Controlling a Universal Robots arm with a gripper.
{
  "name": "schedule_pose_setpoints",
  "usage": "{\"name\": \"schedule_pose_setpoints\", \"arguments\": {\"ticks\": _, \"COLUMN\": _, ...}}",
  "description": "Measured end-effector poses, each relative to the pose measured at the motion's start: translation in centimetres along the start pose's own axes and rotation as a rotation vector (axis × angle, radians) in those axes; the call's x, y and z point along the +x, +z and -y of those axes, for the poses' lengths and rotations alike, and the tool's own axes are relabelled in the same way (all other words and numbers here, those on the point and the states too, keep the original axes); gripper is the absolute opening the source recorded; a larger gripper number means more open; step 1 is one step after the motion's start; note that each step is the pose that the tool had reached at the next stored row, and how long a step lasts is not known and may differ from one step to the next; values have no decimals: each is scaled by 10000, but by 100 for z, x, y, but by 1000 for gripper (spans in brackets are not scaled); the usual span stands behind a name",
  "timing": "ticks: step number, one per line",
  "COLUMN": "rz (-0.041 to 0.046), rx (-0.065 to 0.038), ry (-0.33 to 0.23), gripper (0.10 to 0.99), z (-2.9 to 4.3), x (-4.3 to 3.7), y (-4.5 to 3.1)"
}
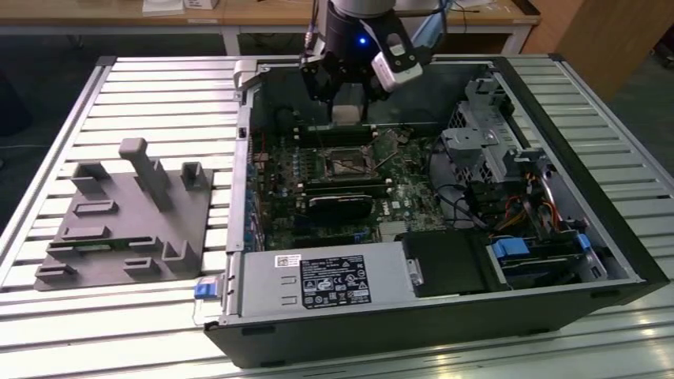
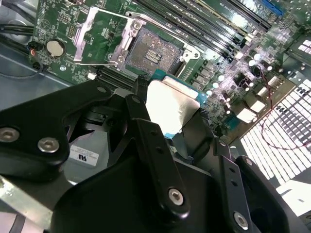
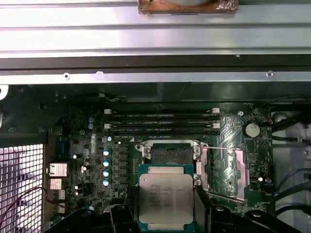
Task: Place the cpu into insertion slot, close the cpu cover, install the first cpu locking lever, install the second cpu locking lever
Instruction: 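Place the cpu into insertion slot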
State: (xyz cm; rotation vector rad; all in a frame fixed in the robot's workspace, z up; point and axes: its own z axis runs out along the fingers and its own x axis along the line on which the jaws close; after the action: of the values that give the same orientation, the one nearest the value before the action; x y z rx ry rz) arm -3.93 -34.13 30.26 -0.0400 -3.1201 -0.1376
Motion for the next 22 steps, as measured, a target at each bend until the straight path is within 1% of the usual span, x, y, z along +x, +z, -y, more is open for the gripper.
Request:
{"name": "schedule_pose_setpoints", "arguments": {"ticks": 12, "rz": 1, "rx": 7, "ry": 0, "gripper": 541, "z": 18, "x": -7, "y": 212}}
{"name": "schedule_pose_setpoints", "arguments": {"ticks": 22, "rz": 1, "rx": 38, "ry": 0, "gripper": 541, "z": 29, "x": -9, "y": 326}}
